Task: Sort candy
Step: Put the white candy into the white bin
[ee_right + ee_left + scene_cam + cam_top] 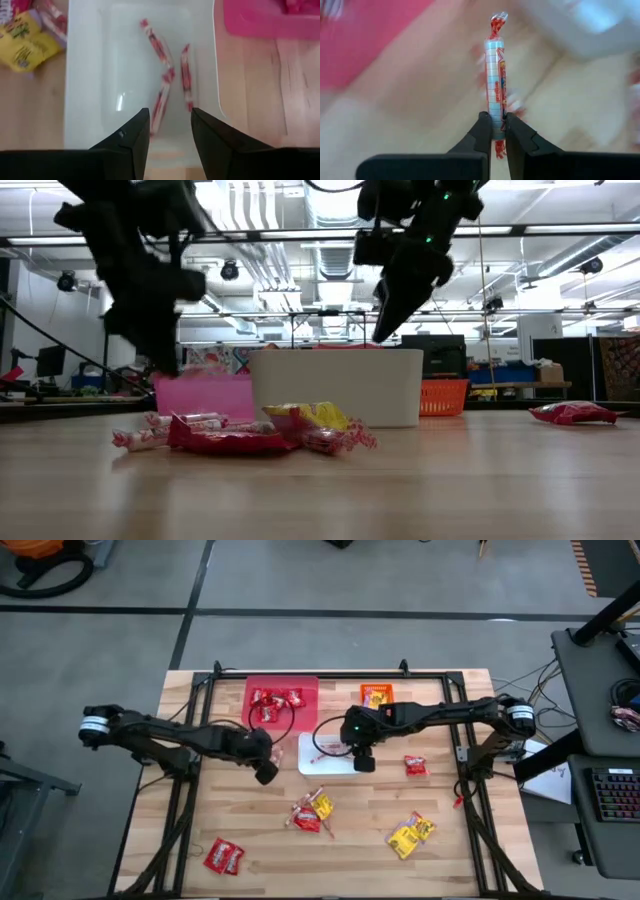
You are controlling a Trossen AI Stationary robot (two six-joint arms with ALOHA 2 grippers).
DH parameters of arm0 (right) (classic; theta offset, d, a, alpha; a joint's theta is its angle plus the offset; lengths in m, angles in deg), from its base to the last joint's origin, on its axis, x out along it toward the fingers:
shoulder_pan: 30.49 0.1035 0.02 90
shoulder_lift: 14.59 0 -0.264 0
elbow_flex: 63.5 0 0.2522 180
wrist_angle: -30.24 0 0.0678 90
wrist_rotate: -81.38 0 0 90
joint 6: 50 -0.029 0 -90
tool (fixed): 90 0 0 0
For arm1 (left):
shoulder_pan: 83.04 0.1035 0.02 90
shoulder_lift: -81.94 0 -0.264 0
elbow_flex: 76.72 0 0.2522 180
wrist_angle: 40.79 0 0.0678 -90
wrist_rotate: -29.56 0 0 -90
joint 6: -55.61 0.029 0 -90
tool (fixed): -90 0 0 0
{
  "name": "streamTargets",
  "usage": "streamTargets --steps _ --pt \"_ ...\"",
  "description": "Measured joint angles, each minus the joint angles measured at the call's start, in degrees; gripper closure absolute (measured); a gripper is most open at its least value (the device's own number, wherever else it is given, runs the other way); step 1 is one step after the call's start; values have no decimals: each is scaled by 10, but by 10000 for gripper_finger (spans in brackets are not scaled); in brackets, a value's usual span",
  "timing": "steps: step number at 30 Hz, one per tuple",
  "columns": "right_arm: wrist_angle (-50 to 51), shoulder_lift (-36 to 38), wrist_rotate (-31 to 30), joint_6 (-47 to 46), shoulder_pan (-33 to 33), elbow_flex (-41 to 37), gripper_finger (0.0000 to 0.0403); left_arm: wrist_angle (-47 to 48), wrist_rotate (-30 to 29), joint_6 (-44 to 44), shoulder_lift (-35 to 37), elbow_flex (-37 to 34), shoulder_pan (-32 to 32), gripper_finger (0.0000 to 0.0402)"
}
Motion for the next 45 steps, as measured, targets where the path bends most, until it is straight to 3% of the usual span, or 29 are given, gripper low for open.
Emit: streamTargets --steps 8,11,16,23,29,37,45 --pt "70 47 0 -24 0 3 275 -257 6 182 23 3 4 398" --pt "79 68 0 -27 0 3 274 -284 15 235 4 26 9 398" --pt "81 106 0 -42 3 2 273 -277 15 311 -57 97 19 399" --pt "85 158 0 -52 12 -7 277 -185 15 393 -170 194 25 399" --pt "84 188 0 -87 24 -25 271 -92 15 412 -244 251 36 398" --pt "84 191 0 -110 30 -46 277 -81 15 440 -274 282 41 390" --pt "85 190 0 -151 30 -54 270 -78 15 440 -275 284 41 316"
